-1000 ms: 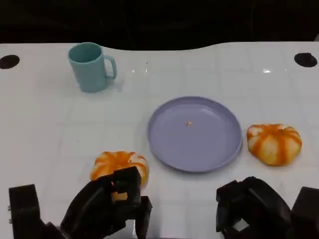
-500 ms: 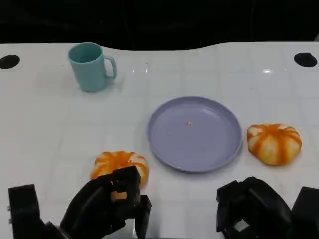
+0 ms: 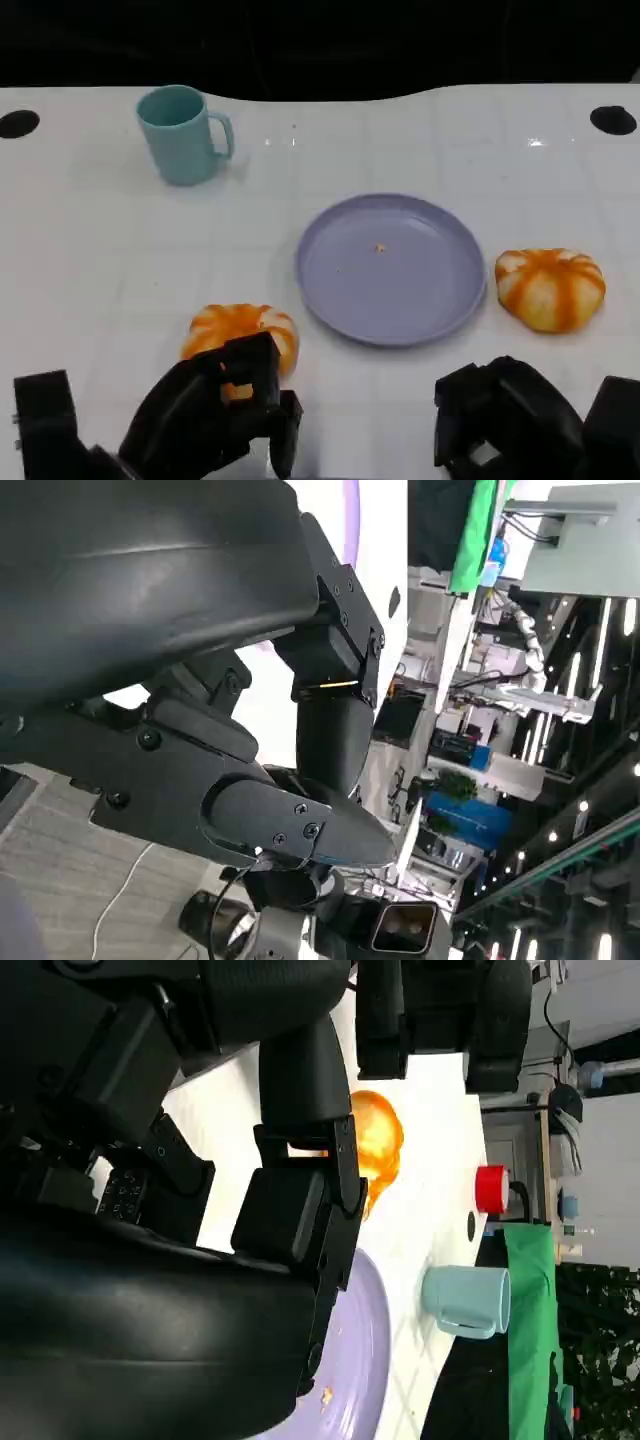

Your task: Grasp the bread from the table and place it into the plate.

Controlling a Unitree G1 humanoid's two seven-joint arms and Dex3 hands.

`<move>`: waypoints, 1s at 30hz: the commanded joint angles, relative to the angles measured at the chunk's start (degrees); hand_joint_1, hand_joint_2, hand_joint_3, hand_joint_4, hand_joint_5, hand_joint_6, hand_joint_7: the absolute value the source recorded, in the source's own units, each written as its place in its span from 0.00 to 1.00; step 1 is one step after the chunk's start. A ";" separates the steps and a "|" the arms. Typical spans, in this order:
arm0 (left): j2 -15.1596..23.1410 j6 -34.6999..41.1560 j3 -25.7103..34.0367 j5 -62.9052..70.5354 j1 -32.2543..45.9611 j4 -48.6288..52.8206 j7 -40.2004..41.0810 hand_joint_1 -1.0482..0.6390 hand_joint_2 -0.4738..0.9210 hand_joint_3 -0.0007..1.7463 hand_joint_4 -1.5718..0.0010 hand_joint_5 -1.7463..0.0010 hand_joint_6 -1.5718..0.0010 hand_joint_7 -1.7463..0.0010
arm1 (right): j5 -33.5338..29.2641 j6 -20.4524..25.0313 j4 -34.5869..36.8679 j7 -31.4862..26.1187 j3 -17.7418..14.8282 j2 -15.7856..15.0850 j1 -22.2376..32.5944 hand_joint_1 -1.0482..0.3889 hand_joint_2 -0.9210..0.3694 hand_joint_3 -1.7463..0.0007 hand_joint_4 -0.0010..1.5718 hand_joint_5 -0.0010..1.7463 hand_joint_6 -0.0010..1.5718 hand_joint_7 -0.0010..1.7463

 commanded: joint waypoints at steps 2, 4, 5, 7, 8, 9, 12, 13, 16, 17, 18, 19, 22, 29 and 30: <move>0.11 -3.83 1.24 0.95 -0.44 -2.04 1.64 0.19 1.00 0.09 0.53 0.00 0.58 0.20 | 0.13 0.13 -0.49 -0.07 -0.33 -0.45 0.02 0.00 0.58 0.35 0.99 0.71 1.00 0.54; 0.18 -6.75 1.43 2.66 -0.62 -2.53 2.90 0.18 1.00 0.10 0.58 0.01 0.60 0.28 | 0.29 0.15 -0.44 0.05 -0.37 -0.44 -0.03 0.00 0.58 0.35 0.99 0.71 1.00 0.53; 0.37 -7.87 1.40 3.71 -0.66 -2.81 3.68 0.18 1.00 0.11 0.59 0.03 0.61 0.32 | 0.27 0.14 -0.44 0.01 -0.37 -0.42 -0.04 0.00 0.58 0.35 0.99 0.71 1.00 0.53; 1.00 -9.63 1.43 5.53 -0.69 -3.64 4.99 0.18 1.00 0.12 0.61 0.06 0.62 0.36 | 0.01 -0.01 -0.46 -0.18 -0.30 -0.41 -0.04 0.00 0.58 0.35 0.99 0.71 1.00 0.53; 1.33 -10.33 1.47 6.24 -0.70 -4.05 5.48 0.20 1.00 0.12 0.63 0.10 0.63 0.43 | -0.19 -0.06 -0.51 -0.29 -0.24 -0.46 -0.03 0.00 0.58 0.35 0.99 0.71 1.00 0.54; 1.68 -11.16 1.53 7.24 -0.68 -4.56 6.27 0.20 1.00 0.12 0.64 0.12 0.63 0.46 | -0.32 -0.17 -0.50 -0.32 -0.19 -0.48 -0.04 0.00 0.57 0.35 0.99 0.71 1.00 0.54; 3.00 -15.58 1.77 12.08 -1.12 -5.45 9.39 0.22 1.00 0.12 0.65 0.23 0.67 0.58 | -0.56 -0.48 -0.26 -0.44 -0.10 -0.33 -0.14 0.00 0.57 0.35 0.99 0.71 1.00 0.54; 3.48 -16.68 1.85 13.60 -1.28 -5.88 10.49 0.22 1.00 0.13 0.64 0.26 0.67 0.61 | -0.63 -0.56 -0.22 -0.51 -0.09 -0.26 -0.16 0.00 0.57 0.35 0.99 0.71 1.00 0.54; 5.39 -17.37 1.86 17.19 -1.46 -7.93 13.07 0.21 1.00 0.12 0.68 0.32 0.72 0.67 | -0.47 -0.43 -0.28 -0.40 -0.07 -0.20 -0.09 0.00 0.57 0.35 0.99 0.72 1.00 0.54; 6.08 -17.25 1.88 18.31 -1.35 -8.84 13.86 0.21 1.00 0.11 0.71 0.33 0.74 0.69 | -0.34 -0.23 -0.36 -0.32 -0.07 -0.20 -0.05 0.00 0.58 0.35 0.99 0.72 1.00 0.54; 6.71 -17.03 1.90 19.24 -1.19 -9.81 14.61 0.21 1.00 0.11 0.72 0.35 0.75 0.71 | -0.21 -0.04 -0.44 -0.28 -0.09 -0.18 -0.02 0.00 0.58 0.35 0.99 0.72 1.00 0.54; 7.19 -16.82 1.90 19.99 -1.03 -10.65 15.31 0.22 1.00 0.10 0.74 0.37 0.75 0.73 | -0.21 0.05 -0.50 -0.34 -0.09 -0.18 0.00 0.00 0.58 0.35 0.99 0.72 1.00 0.54; 8.76 -17.92 1.89 25.04 -0.40 -13.09 18.78 0.22 1.00 0.07 0.78 0.45 0.75 0.84 | -0.18 -0.21 -0.31 -0.22 -0.10 -0.19 -0.11 0.00 0.59 0.35 0.99 0.72 1.00 0.54; 14.38 -22.27 1.67 43.77 0.80 -17.70 27.98 0.21 1.00 0.05 0.88 0.56 0.78 0.94 | -0.39 0.69 -0.96 -0.56 0.04 -0.32 0.01 0.00 0.60 0.34 0.99 0.72 1.00 0.54; 15.04 -22.32 1.57 45.81 0.99 -18.36 28.89 0.21 1.00 0.05 0.88 0.57 0.78 0.95 | -0.24 0.67 -0.86 -0.46 0.02 -0.28 -0.04 0.00 0.60 0.34 0.99 0.72 1.00 0.54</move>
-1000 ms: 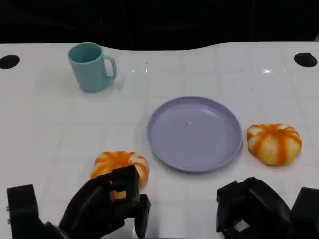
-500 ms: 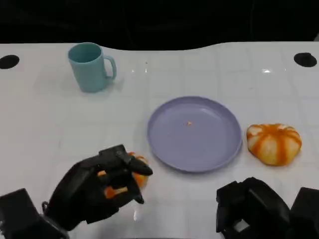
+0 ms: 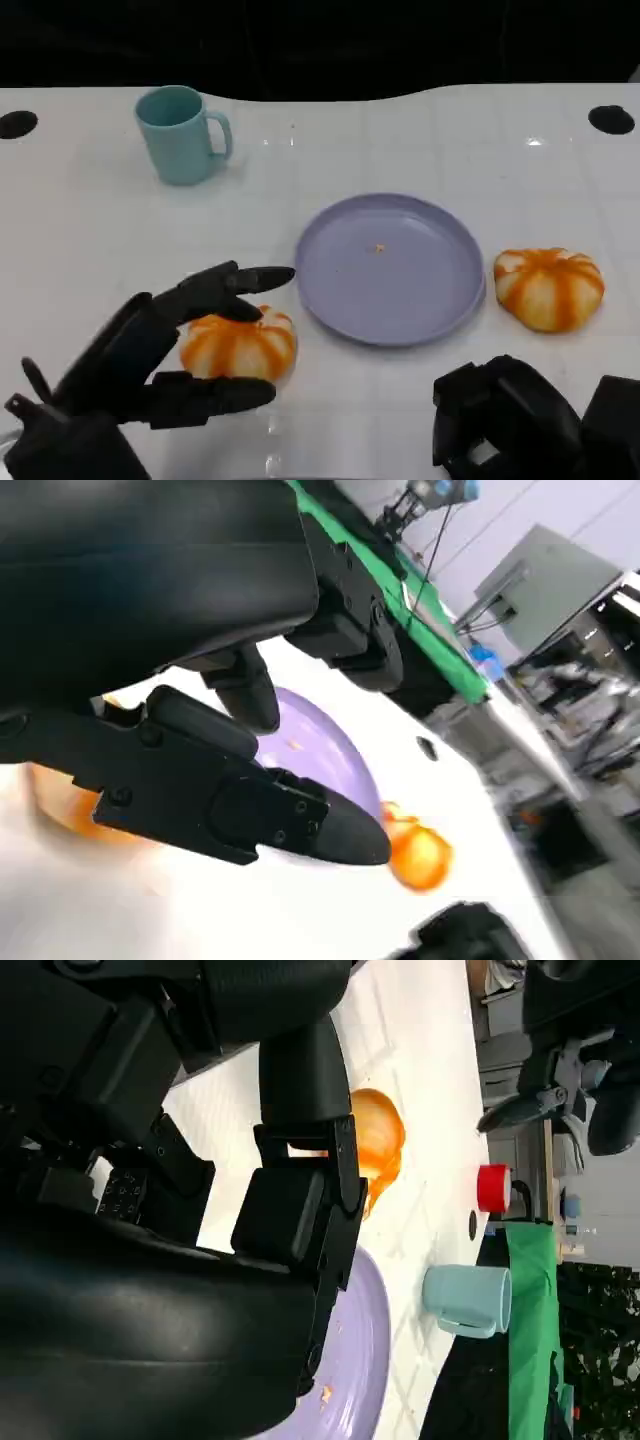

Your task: Grasp the bread from the table and place it into the plate.

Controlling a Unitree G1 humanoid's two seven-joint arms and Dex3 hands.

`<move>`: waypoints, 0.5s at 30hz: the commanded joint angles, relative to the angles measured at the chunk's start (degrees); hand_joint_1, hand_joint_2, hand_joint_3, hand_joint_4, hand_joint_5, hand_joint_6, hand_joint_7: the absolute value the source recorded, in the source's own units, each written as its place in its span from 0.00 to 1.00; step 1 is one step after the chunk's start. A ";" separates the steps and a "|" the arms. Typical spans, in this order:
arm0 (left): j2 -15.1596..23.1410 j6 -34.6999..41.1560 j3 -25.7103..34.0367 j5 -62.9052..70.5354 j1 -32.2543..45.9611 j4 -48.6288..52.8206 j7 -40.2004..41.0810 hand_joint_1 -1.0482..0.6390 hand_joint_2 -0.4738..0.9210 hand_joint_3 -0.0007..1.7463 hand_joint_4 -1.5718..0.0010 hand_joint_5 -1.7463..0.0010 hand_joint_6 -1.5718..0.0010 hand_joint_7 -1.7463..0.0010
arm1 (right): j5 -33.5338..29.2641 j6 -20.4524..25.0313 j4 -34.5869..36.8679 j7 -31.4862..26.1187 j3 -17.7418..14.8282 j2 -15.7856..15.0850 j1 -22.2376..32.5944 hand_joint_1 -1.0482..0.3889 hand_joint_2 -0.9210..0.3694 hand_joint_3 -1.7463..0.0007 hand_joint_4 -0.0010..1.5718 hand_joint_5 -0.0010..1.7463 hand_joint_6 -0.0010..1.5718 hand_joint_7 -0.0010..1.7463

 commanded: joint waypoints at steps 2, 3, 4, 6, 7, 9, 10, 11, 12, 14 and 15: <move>5.01 -2.17 0.10 12.83 1.02 -3.81 6.55 0.21 1.00 0.04 0.88 0.59 0.79 0.96 | 0.26 0.01 -0.33 0.06 -0.18 -0.27 0.11 0.00 0.60 0.33 0.99 0.72 1.00 0.54; 5.54 -1.88 -0.04 14.73 1.19 -4.52 7.30 0.21 1.00 0.03 0.88 0.61 0.79 0.97 | 0.22 -0.12 -0.23 0.09 -0.17 -0.27 0.11 0.00 0.60 0.33 0.99 0.72 1.00 0.54; 6.03 -1.70 -0.18 16.73 1.30 -5.11 8.14 0.21 1.00 0.02 0.87 0.63 0.80 0.98 | 0.36 0.09 -0.30 0.12 -0.18 -0.21 0.11 0.00 0.60 0.33 0.99 0.72 1.00 0.54; 6.67 -1.27 -0.50 19.49 1.42 -5.88 9.42 0.20 1.00 0.01 0.87 0.64 0.80 0.99 | 0.45 0.55 -0.51 0.03 -0.17 -0.13 0.08 0.00 0.61 0.33 0.99 0.72 1.00 0.54; 7.13 -1.01 -0.66 21.11 1.47 -6.38 9.92 0.20 1.00 0.01 0.86 0.65 0.81 0.99 | 0.27 0.36 -0.44 -0.03 -0.12 -0.17 0.03 0.00 0.61 0.33 0.99 0.72 1.00 0.54; 7.91 -0.30 -0.96 24.02 1.58 -7.38 10.62 0.21 0.99 0.01 0.87 0.66 0.82 1.00 | -0.25 0.04 -0.35 -0.31 -0.01 -0.26 -0.04 0.00 0.61 0.33 0.99 0.72 1.00 0.54; 8.31 0.37 -1.22 26.33 1.62 -8.19 10.98 0.20 0.99 0.00 0.88 0.66 0.83 1.00 | -0.46 0.18 -0.54 -0.54 0.06 -0.27 0.01 0.00 0.60 0.33 0.99 0.72 1.00 0.54; 8.61 0.90 -1.52 28.29 1.59 -8.75 11.49 0.20 0.99 0.00 0.89 0.67 0.84 1.00 | -0.68 0.39 -0.75 -0.80 0.13 -0.29 0.04 0.00 0.60 0.32 0.99 0.72 1.00 0.54; 8.81 1.43 -1.89 30.16 1.54 -9.14 12.02 0.20 0.98 0.00 0.91 0.68 0.85 1.00 | -0.72 0.69 -0.92 -0.95 0.19 -0.28 0.04 0.00 0.60 0.32 0.99 0.72 1.00 0.54; 9.21 1.80 -2.82 33.31 1.26 -9.02 13.82 0.21 0.96 0.00 0.91 0.68 0.85 1.00 | -0.59 0.74 -0.88 -0.92 0.30 -0.28 -0.05 0.00 0.60 0.32 0.99 0.72 1.00 0.55; 9.49 2.37 -3.43 34.97 1.09 -9.10 14.09 0.21 0.95 0.00 0.92 0.68 0.85 1.00 | -0.37 0.64 -0.67 -0.76 0.30 -0.25 -0.14 0.00 0.60 0.32 0.99 0.72 1.00 0.55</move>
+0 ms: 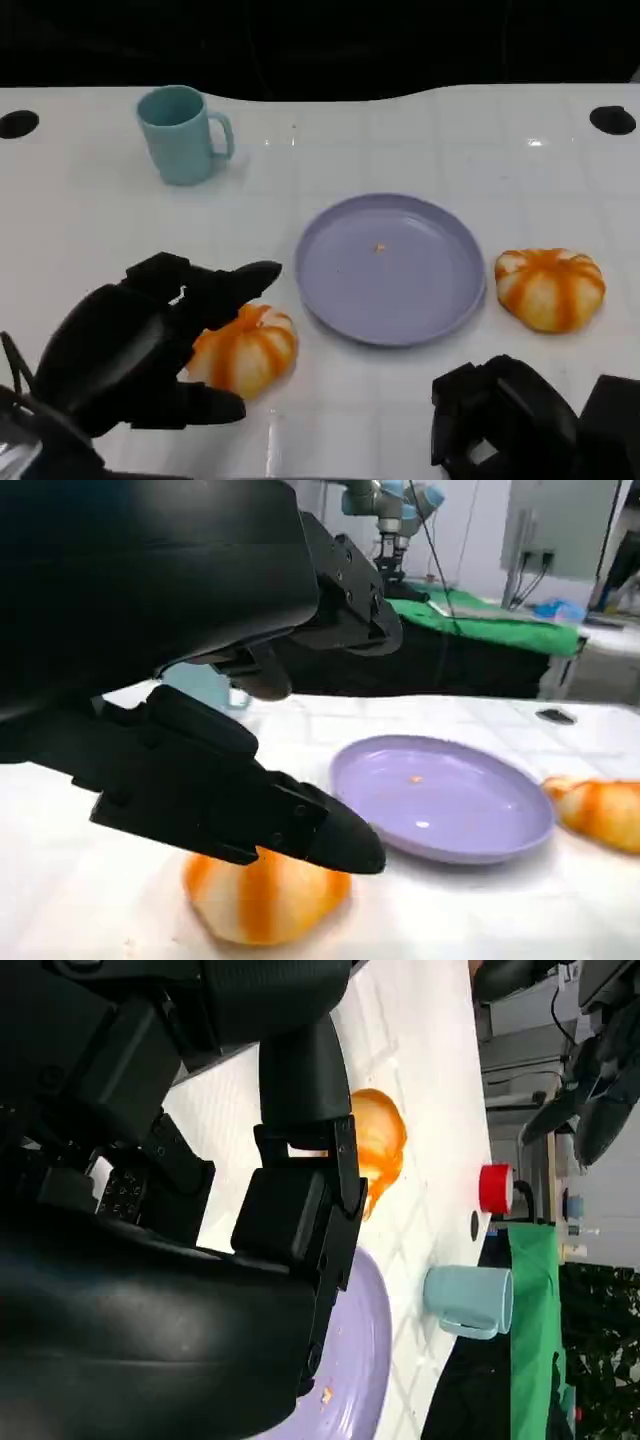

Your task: Grasp the bread from the table and place it into the plate.

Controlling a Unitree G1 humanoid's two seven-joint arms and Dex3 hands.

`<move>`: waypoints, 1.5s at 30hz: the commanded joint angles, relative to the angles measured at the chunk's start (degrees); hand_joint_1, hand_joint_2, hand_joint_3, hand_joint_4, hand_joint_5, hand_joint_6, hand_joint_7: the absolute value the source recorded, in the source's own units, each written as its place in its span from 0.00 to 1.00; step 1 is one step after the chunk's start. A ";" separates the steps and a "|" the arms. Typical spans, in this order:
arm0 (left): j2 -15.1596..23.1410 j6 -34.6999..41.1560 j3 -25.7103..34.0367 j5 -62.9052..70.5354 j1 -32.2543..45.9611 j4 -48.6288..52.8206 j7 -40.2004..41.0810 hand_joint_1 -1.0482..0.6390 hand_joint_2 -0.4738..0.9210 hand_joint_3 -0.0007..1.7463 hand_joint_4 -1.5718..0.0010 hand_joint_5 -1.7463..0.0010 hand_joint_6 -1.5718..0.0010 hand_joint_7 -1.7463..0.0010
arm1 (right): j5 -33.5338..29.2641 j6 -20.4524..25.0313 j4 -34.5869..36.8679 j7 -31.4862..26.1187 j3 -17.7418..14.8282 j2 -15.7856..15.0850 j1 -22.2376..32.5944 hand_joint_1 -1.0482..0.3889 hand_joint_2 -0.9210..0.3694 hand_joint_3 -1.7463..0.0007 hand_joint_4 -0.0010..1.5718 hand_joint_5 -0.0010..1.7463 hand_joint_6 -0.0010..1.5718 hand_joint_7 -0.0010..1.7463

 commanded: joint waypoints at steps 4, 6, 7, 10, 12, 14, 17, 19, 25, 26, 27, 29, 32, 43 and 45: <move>1.72 4.57 -3.43 9.26 -0.49 -1.23 2.28 0.23 0.94 0.00 0.94 0.69 0.86 1.00 | 0.02 -0.13 -0.02 -0.09 0.05 -0.19 -0.44 0.00 0.60 0.32 0.98 0.72 1.00 0.54; 1.17 7.11 -4.78 12.30 -0.87 -1.90 2.29 0.24 0.93 0.00 0.95 0.69 0.86 1.00 | 0.27 0.05 0.20 0.02 -0.01 -0.13 -0.61 0.00 0.60 0.33 0.98 0.73 1.00 0.54; 0.75 8.47 -5.58 14.01 -0.98 -2.23 2.45 0.24 0.93 0.00 0.95 0.69 0.86 1.00 | 0.11 -0.19 0.28 -0.04 0.03 -0.17 -0.65 0.00 0.60 0.33 0.98 0.73 1.00 0.54; -0.23 11.70 -7.98 18.10 -1.70 -1.99 3.48 0.27 0.91 0.00 0.94 0.68 0.85 0.99 | -0.21 -0.69 0.75 -0.14 0.05 -0.24 -0.97 0.00 0.59 0.33 0.98 0.73 1.00 0.54; -1.05 14.52 -9.88 21.76 -2.38 -1.54 3.71 0.27 0.92 0.00 0.94 0.67 0.85 1.00 | -0.12 -0.90 1.04 -0.05 -0.01 -0.25 -1.11 0.00 0.59 0.33 0.98 0.72 1.00 0.54; -1.75 16.88 -11.46 24.26 -3.15 -0.74 3.83 0.27 0.92 0.00 0.94 0.67 0.86 1.00 | 0.08 -0.90 1.16 0.03 -0.06 -0.18 -1.18 0.00 0.59 0.33 0.98 0.72 1.00 0.54; -3.19 20.58 -13.96 27.72 -4.94 1.23 3.54 0.27 0.91 0.00 0.92 0.67 0.84 0.99 | 0.55 -0.63 1.29 0.19 -0.19 -0.04 -1.26 0.00 0.60 0.33 0.98 0.72 1.00 0.54; -3.91 22.67 -15.37 29.11 -6.13 2.32 2.89 0.27 0.90 0.00 0.92 0.67 0.84 0.99 | 0.51 -0.70 1.29 0.15 -0.19 -0.07 -1.25 0.00 0.60 0.33 0.98 0.72 1.00 0.54; -5.31 27.76 -18.75 30.22 -9.33 5.39 -1.02 0.26 0.91 0.00 0.93 0.69 0.86 1.00 | 0.50 -0.65 1.27 0.27 -0.16 -0.19 -1.18 0.00 0.60 0.33 0.99 0.72 1.00 0.54; -5.44 28.45 -19.24 30.17 -9.93 6.30 -1.46 0.26 0.91 0.00 0.93 0.68 0.86 1.00 | 0.45 -0.81 1.28 0.29 -0.13 -0.22 -1.15 0.00 0.60 0.33 0.99 0.72 1.00 0.54; -5.47 29.01 -19.66 30.12 -10.42 7.02 -1.83 0.26 0.91 0.00 0.93 0.69 0.86 1.00 | 0.41 -0.96 1.30 0.32 -0.11 -0.23 -1.13 0.00 0.60 0.33 0.99 0.72 1.00 0.54; -5.48 29.70 -20.49 29.59 -11.71 9.15 -2.34 0.25 0.91 0.00 0.93 0.69 0.86 1.00 | 0.42 -1.02 1.30 0.37 -0.10 -0.25 -1.12 0.00 0.59 0.33 0.99 0.72 1.00 0.54; -5.12 30.11 -21.37 28.13 -13.12 11.33 -3.36 0.26 0.91 0.00 0.94 0.69 0.86 1.00 | 0.12 -1.28 1.24 0.19 -0.01 -0.31 -1.06 0.00 0.59 0.34 0.99 0.71 1.00 0.55; -4.43 32.73 -23.33 24.84 -16.52 14.91 -8.73 0.26 0.89 0.00 0.95 0.70 0.86 1.00 | 0.75 -0.73 1.27 0.42 -0.13 -0.04 -0.95 0.00 0.59 0.34 0.99 0.71 1.00 0.54; -4.67 33.34 -23.53 24.25 -17.18 15.99 -9.13 0.27 0.90 0.00 0.95 0.70 0.86 1.00 | 0.32 -0.80 1.16 0.11 -0.04 -0.08 -0.95 0.00 0.59 0.34 0.99 0.71 1.00 0.54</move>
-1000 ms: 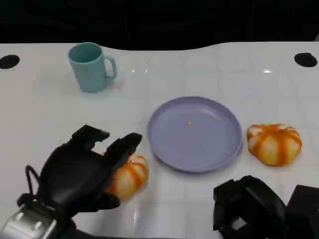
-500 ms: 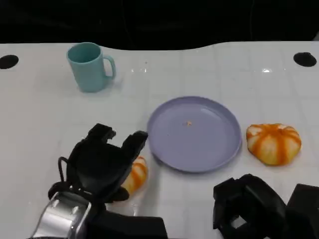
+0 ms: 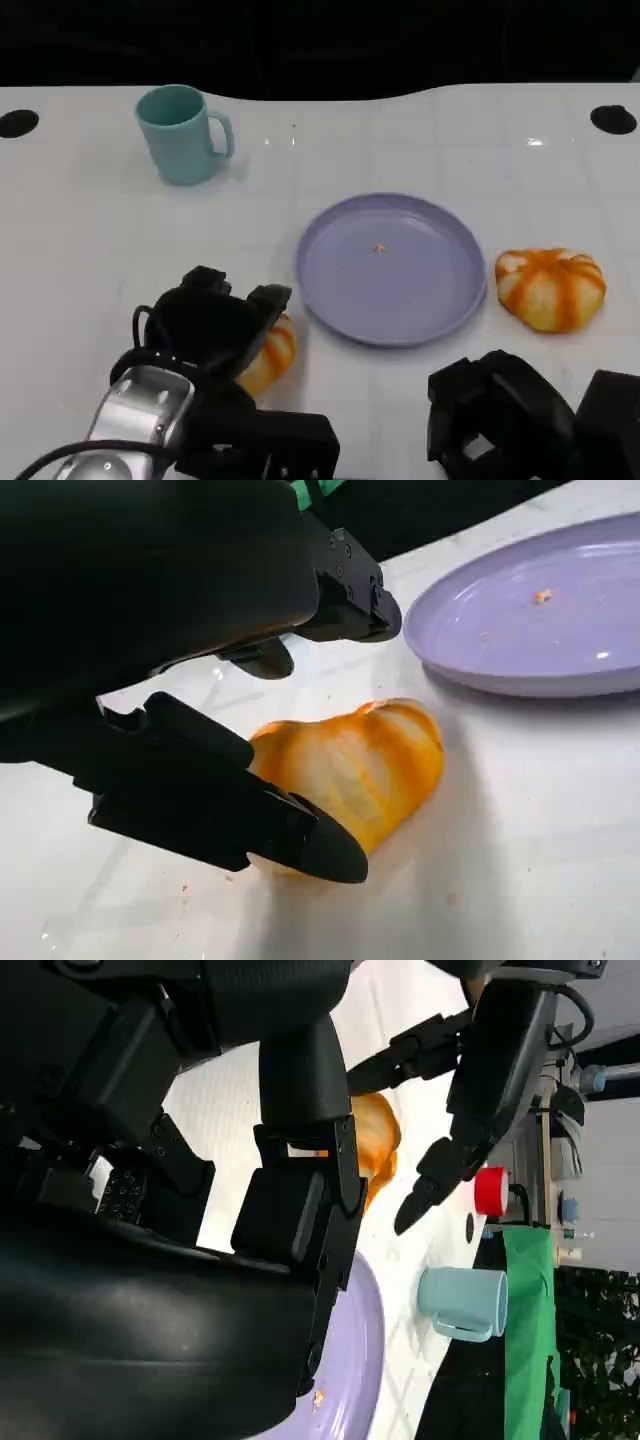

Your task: Grasp the bread from the table and place it into the plate.

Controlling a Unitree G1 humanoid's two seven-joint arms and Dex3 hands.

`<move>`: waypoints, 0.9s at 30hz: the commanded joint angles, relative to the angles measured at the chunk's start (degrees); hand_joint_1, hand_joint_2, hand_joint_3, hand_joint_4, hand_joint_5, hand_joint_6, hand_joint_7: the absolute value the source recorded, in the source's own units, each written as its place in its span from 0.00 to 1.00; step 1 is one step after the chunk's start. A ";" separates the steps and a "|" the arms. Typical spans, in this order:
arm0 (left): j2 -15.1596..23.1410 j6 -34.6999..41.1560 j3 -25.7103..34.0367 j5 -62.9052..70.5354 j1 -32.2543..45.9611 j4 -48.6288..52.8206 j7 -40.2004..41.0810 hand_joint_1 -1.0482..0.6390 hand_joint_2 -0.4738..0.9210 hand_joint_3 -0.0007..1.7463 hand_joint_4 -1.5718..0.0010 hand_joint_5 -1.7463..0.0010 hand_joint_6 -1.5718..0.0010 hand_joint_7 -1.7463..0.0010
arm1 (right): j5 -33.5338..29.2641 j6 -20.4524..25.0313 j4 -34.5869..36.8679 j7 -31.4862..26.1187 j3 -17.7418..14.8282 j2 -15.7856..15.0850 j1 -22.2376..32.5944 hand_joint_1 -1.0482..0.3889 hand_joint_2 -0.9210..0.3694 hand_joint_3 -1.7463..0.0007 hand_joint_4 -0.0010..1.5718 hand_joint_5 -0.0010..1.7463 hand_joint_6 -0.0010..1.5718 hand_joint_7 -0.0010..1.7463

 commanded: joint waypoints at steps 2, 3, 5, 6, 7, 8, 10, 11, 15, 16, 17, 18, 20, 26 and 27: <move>0.59 1.83 -0.51 -1.64 -2.73 3.40 -1.24 0.28 0.90 0.00 0.94 0.70 0.86 1.00 | -0.36 -0.15 0.02 -0.50 -0.33 -0.27 0.23 0.00 0.59 0.34 0.99 0.71 1.00 0.54; 0.57 1.91 -0.68 -1.91 -3.15 4.23 -0.98 0.28 0.90 0.00 0.94 0.70 0.86 1.00 | -0.48 -0.15 -0.08 -0.58 -0.27 -0.32 0.27 0.00 0.59 0.34 0.99 0.71 1.00 0.54; 0.45 1.79 -0.94 -2.63 -4.08 6.46 0.09 0.29 0.90 0.00 0.93 0.70 0.86 1.00 | -0.53 -0.24 -0.16 -0.64 -0.22 -0.33 0.30 0.00 0.58 0.34 0.99 0.71 1.00 0.54; 0.42 1.63 -1.06 -3.14 -4.54 7.68 0.77 0.30 0.90 0.00 0.92 0.70 0.86 1.00 | -0.26 -0.37 0.02 -0.39 -0.27 -0.27 0.27 0.00 0.58 0.34 0.99 0.71 1.00 0.54; 0.37 1.49 -1.17 -3.70 -5.00 8.96 1.48 0.30 0.91 0.01 0.92 0.70 0.85 0.99 | 0.07 -0.58 0.27 -0.10 -0.34 -0.18 0.23 0.00 0.58 0.34 0.99 0.71 1.00 0.54; 0.31 1.37 -1.27 -4.27 -5.37 10.02 2.16 0.31 0.92 0.01 0.91 0.69 0.84 0.99 | 0.30 -0.57 0.35 0.06 -0.38 -0.12 0.22 0.00 0.59 0.35 0.99 0.71 1.00 0.54; 0.31 0.71 -1.45 -5.55 -5.96 12.15 4.13 0.33 0.92 0.01 0.88 0.68 0.83 0.99 | 0.03 -0.46 0.15 -0.21 -0.32 -0.16 0.27 0.00 0.59 0.35 0.99 0.72 1.00 0.53; 0.45 0.09 -1.58 -6.18 -6.20 13.15 5.46 0.37 0.93 0.01 0.83 0.66 0.80 0.98 | -0.27 -0.64 0.11 -0.39 -0.26 -0.21 0.27 0.00 0.58 0.35 0.99 0.72 1.00 0.53; 1.30 -4.45 -1.88 -8.94 -7.07 17.83 12.76 0.44 0.97 0.04 0.71 0.44 0.66 0.96 | -0.39 -0.76 0.12 -0.47 -0.29 -0.31 0.31 0.00 0.57 0.35 0.99 0.72 1.00 0.53; 1.48 -5.63 -1.89 -9.61 -7.28 18.98 14.41 0.46 0.98 0.07 0.68 0.30 0.59 0.95 | -0.37 -0.64 0.06 -0.47 -0.28 -0.33 0.32 0.00 0.57 0.35 0.99 0.72 1.00 0.54; 1.72 -6.95 -1.90 -10.48 -7.55 20.35 15.78 0.46 0.98 0.10 0.66 0.22 0.55 0.95 | 0.02 -0.29 -0.01 -0.26 -0.35 -0.26 0.36 0.00 0.57 0.35 0.99 0.72 1.00 0.54; 1.89 -7.97 -1.97 -11.21 -7.87 21.74 16.84 0.47 0.97 0.19 0.60 0.18 0.46 0.95 | 0.22 -0.24 0.00 -0.11 -0.39 -0.23 0.39 0.00 0.58 0.35 0.99 0.72 1.00 0.54; 2.13 -9.08 -2.23 -12.09 -8.41 23.51 18.11 0.45 0.94 0.33 0.51 0.24 0.34 0.96 | 0.39 -0.26 0.03 0.04 -0.41 -0.21 0.41 0.00 0.58 0.35 0.99 0.72 1.00 0.53; 2.49 -11.93 -2.76 -13.96 -9.02 27.46 23.07 0.44 0.83 0.43 0.44 0.10 0.18 0.88 | -0.10 -0.29 -0.46 -0.43 -0.30 -0.28 0.73 0.00 0.58 0.35 0.99 0.72 1.00 0.53; 2.56 -12.02 -2.93 -13.92 -9.03 27.74 23.74 0.44 0.83 0.45 0.46 0.07 0.23 0.80 | -0.26 -0.29 -0.60 -0.51 -0.24 -0.35 0.80 0.00 0.58 0.35 0.99 0.72 1.00 0.54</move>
